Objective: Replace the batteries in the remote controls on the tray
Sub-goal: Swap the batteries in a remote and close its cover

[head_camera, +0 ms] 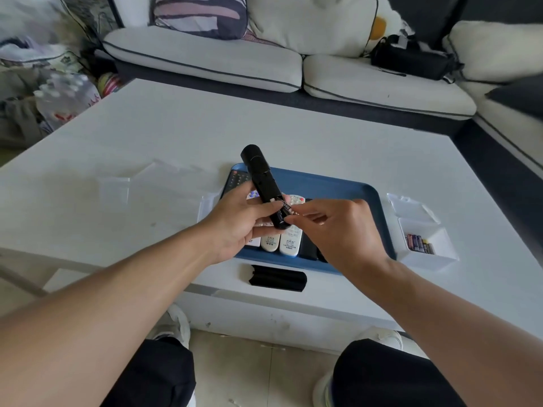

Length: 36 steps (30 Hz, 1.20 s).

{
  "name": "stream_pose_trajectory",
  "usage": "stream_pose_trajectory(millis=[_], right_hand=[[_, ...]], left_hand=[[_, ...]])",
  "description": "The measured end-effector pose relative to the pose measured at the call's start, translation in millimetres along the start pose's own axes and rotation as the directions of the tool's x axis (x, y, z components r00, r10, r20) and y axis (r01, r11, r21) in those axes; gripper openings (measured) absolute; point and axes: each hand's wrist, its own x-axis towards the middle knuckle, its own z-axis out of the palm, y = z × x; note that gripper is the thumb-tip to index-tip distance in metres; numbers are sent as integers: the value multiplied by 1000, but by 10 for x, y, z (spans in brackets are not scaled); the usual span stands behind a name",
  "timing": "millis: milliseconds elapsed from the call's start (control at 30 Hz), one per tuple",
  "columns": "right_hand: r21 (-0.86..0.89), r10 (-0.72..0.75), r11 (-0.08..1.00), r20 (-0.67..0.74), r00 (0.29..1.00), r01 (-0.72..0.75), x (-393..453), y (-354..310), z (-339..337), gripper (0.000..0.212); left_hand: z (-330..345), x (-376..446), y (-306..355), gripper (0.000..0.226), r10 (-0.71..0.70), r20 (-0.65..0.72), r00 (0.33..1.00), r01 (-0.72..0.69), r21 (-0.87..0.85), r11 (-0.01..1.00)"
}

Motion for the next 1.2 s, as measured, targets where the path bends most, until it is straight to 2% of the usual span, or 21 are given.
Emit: stream_pose_trajectory(millis=[167, 233, 333, 467, 533, 700, 767, 800, 867, 967, 1033, 1200], right_hand=[[-8, -5, 1000, 79, 997, 6, -31, -18, 3, 22], [76, 114, 989, 143, 983, -126, -16, -37, -26, 21], [189, 270, 925, 285, 920, -330, 4, -32, -75, 31], [380, 319, 787, 424, 848, -486, 11, -16, -93, 38], [355, 325, 797, 428, 843, -488, 12, -15, -70, 36], [111, 330, 916, 338, 882, -385, 28, -6, -20, 35], [-119, 257, 966, 429, 866, -229, -3, -2, -16, 29], [-243, 228, 963, 522, 822, -113, -38, -12, 6, 28], [-437, 231, 893, 649, 725, 107, -137, -38, 91, 43], [-575, 211, 764, 651, 729, 293, -252, -45, 262, 53], [-605, 206, 732, 634, 745, 312, -288, -44, 348, 48], [-609, 253, 757, 609, 752, 238, -318, -14, 365, 50]], left_hand=[[-22, -6, 13, 37, 17, 13, 1000, -18, 83, 996], [-25, -17, 26, 38, 1, 42, 999, -7, 126, 992], [-15, -30, 32, 43, -30, 117, 993, 10, 165, 986], [31, -46, -7, 43, -57, 160, 986, 19, 231, 973], [34, -51, -40, 41, -55, 130, 990, 24, 230, 973], [-50, -14, -52, 34, -26, -62, 998, 35, 148, 988], [-101, 19, -42, 35, -9, -145, 989, 26, 115, 993], [-120, 25, -39, 35, -7, -169, 986, 25, 102, 994], [-141, 17, -39, 35, -17, -188, 982, 33, 83, 996], [-146, -1, -37, 35, -30, -171, 985, 40, 57, 998], [-146, -6, -25, 35, -32, -136, 990, 37, 33, 999], [-149, 16, -15, 35, -34, -124, 992, 31, -25, 999]])
